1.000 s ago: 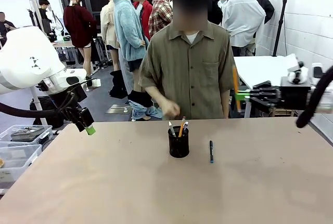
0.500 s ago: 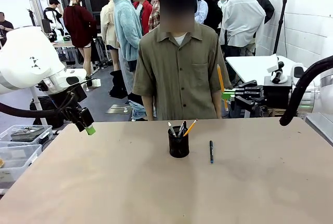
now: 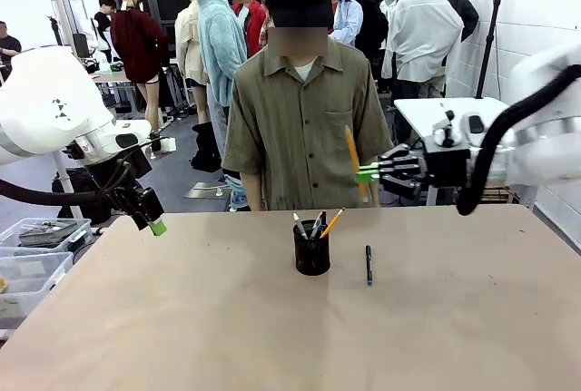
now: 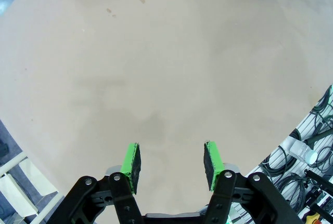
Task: Place the pens into the pen holder.
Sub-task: Pick up a writing instrument from the table and place it into the Pen holder.
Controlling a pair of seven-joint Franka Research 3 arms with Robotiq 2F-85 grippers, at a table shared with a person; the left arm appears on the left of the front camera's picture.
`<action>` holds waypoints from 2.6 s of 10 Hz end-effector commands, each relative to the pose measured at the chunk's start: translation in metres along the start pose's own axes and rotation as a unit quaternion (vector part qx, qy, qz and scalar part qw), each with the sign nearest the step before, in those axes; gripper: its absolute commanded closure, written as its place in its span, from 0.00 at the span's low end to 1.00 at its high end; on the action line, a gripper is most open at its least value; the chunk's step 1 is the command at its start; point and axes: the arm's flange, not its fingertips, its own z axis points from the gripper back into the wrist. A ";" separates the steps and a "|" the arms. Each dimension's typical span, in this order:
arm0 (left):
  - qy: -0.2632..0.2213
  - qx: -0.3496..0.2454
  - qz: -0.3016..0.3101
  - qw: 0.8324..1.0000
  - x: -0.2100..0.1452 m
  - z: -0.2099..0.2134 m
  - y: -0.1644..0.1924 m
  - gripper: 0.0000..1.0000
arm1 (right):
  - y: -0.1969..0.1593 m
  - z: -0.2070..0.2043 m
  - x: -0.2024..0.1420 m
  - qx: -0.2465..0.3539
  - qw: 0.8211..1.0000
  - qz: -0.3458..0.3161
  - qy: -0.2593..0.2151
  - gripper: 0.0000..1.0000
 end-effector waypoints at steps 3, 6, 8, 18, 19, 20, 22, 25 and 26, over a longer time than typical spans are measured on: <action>0.002 0.005 0.000 1.000 -0.001 0.001 0.001 0.36 | -0.059 -0.043 -0.025 0.074 0.997 0.007 -0.014 1.00; 0.002 0.005 0.000 1.000 -0.001 0.001 0.001 0.36 | -0.087 -0.076 -0.056 0.115 0.993 -0.004 -0.032 1.00; 0.002 0.005 0.000 1.000 -0.001 0.001 0.001 0.36 | -0.100 -0.088 -0.066 0.157 0.986 -0.013 -0.053 1.00; 0.002 0.005 0.000 1.000 -0.001 0.001 0.001 0.36 | -0.111 -0.126 -0.120 0.199 0.975 -0.072 -0.061 0.89; 0.002 0.005 0.000 1.000 -0.001 0.001 0.001 0.36 | -0.112 -0.126 -0.120 0.200 0.975 -0.072 -0.061 0.70; 0.002 0.005 0.000 1.000 -0.001 0.001 0.001 0.36 | -0.111 -0.123 -0.118 0.194 0.977 -0.069 -0.057 0.50; 0.002 0.005 0.000 1.000 -0.001 0.001 0.001 0.36 | -0.105 -0.110 -0.109 0.185 0.979 -0.055 -0.063 0.33; 0.002 0.005 0.000 1.000 -0.001 0.001 0.001 0.36 | -0.084 -0.072 -0.082 0.142 0.987 -0.017 -0.068 0.33; 0.002 0.005 0.000 1.000 -0.001 0.001 0.001 0.36 | -0.075 -0.054 -0.071 0.121 0.991 -0.008 -0.065 0.33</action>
